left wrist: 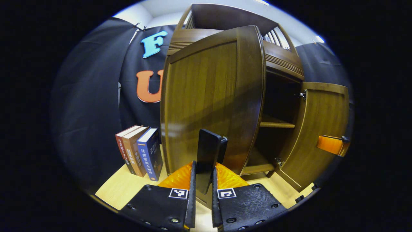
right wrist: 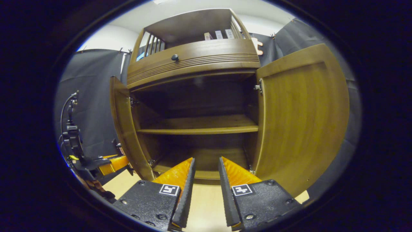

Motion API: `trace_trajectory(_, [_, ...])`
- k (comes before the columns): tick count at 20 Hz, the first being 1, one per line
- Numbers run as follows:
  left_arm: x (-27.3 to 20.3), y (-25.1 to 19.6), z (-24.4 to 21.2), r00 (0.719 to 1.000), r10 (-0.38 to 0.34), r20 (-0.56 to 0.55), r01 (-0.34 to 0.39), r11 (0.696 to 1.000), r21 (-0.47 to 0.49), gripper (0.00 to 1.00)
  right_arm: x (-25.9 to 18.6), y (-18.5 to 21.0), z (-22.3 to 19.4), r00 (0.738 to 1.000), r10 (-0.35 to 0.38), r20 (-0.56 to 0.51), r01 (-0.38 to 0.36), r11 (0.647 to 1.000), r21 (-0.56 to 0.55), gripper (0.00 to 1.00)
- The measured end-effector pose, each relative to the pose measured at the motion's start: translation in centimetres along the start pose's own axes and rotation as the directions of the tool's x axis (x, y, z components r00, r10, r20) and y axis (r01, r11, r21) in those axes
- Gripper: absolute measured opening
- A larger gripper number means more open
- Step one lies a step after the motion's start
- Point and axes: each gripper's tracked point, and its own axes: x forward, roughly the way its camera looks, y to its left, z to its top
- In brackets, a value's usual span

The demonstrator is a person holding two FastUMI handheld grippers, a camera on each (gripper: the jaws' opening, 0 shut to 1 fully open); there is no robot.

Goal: Open the right door of the double-door shoe cabinet with the right hand, and open the left door with the left hand.

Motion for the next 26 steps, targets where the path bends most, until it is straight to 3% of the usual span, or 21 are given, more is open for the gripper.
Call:
trace_trajectory(13, [-3.6, 8.4, -0.5, 0.991, 0.131, 0.026, -0.131, 0.991, -0.009, 0.18, 2.1, 3.0, -0.7, 0.999, 0.034, -0.014, -0.034, 0.999, -0.010, 0.47])
trace_trajectory(14, [-3.5, 9.7, -0.7, 0.985, 0.166, 0.034, -0.166, 0.986, -0.006, 0.27, 2.3, 3.3, -0.6, 0.999, 0.041, -0.014, -0.041, 0.999, -0.010, 0.49])
trace_trajectory(15, [-3.7, 10.0, -0.4, 0.985, 0.167, 0.033, -0.166, 0.986, -0.021, 0.05, 2.4, 3.9, -0.6, 0.998, 0.056, -0.013, -0.056, 0.998, -0.008, 0.49])
trace_trajectory(26, [-5.5, 15.0, -0.4, 0.987, 0.154, 0.032, -0.154, 0.988, -0.013, 0.04, 3.7, 6.3, -1.4, 0.995, 0.096, -0.040, -0.098, 0.995, -0.032, 0.49])
